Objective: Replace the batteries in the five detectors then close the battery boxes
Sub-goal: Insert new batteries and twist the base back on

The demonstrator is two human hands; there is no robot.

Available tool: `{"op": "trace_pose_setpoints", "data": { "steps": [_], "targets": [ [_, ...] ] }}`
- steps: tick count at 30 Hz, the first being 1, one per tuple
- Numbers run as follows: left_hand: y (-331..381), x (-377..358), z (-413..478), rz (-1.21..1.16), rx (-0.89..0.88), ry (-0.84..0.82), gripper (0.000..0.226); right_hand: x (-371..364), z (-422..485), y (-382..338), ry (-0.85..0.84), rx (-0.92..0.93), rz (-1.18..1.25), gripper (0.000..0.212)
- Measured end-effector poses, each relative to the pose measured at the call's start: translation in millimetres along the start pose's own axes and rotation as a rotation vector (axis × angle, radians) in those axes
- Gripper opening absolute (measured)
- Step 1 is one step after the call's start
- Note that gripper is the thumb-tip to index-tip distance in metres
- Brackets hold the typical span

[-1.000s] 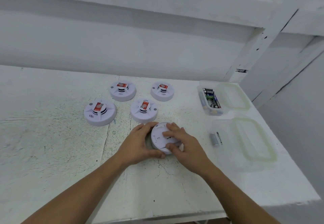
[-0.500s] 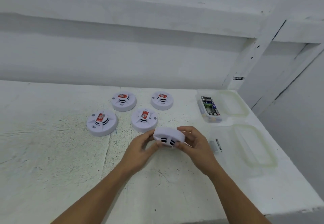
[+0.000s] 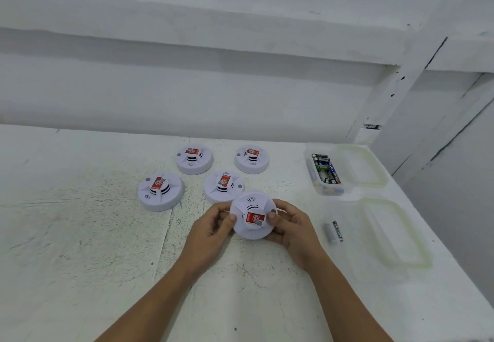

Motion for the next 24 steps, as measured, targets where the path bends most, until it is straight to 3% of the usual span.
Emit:
{"op": "trace_pose_setpoints", "data": {
  "steps": [24],
  "targets": [
    [4.0, -0.9, -5.5, 0.139, -0.028, 0.032, 0.015, 7.0, -7.4, 4.9, 0.026, -0.003, 0.006, 0.032]
  ]
}}
Point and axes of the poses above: each hand's wrist, its own z-axis towards the middle knuckle, its own x-axis out of the back of the hand, y = z × x, the point moved 10 cm from there along z, towards the middle knuckle
